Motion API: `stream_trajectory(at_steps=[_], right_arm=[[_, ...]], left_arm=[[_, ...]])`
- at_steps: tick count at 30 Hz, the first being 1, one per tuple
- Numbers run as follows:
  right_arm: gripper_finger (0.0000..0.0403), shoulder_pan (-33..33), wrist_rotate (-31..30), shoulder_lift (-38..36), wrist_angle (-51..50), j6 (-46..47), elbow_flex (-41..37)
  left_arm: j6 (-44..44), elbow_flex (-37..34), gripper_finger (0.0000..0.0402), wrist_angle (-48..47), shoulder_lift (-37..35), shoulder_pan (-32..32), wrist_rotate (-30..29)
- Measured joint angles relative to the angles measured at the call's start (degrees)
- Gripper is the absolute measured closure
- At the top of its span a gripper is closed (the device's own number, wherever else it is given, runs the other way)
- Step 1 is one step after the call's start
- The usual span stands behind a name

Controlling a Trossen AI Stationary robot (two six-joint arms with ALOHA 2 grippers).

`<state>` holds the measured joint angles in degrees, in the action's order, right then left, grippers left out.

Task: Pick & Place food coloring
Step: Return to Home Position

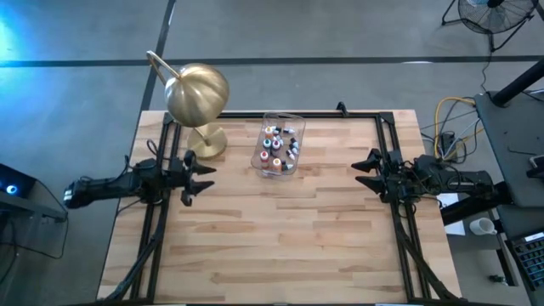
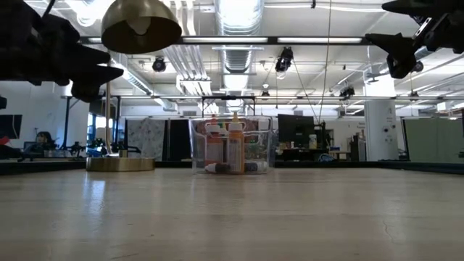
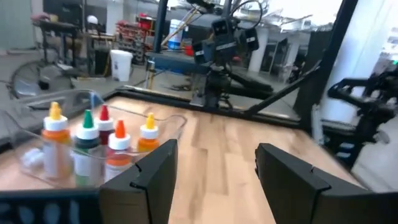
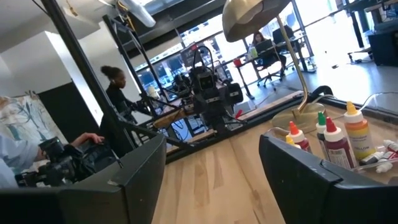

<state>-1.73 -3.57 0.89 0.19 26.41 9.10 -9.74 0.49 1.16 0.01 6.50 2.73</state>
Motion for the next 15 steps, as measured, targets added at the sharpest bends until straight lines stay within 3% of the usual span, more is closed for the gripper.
stream_trajectory(at_steps=[7,15], right_arm=[[0.0149,0.02,0.0,0.0,0.0,-0.02,0.0],[0.015,0.02,0.0,0.0,0.0,-0.01,0.0]], left_arm=[[-4.86,0.0,0.0211,-0.15,-0.02,-2.1,-0.25],[-5.23,-0.07,0.0211,1.38,-0.02,-8.98,0.24]])
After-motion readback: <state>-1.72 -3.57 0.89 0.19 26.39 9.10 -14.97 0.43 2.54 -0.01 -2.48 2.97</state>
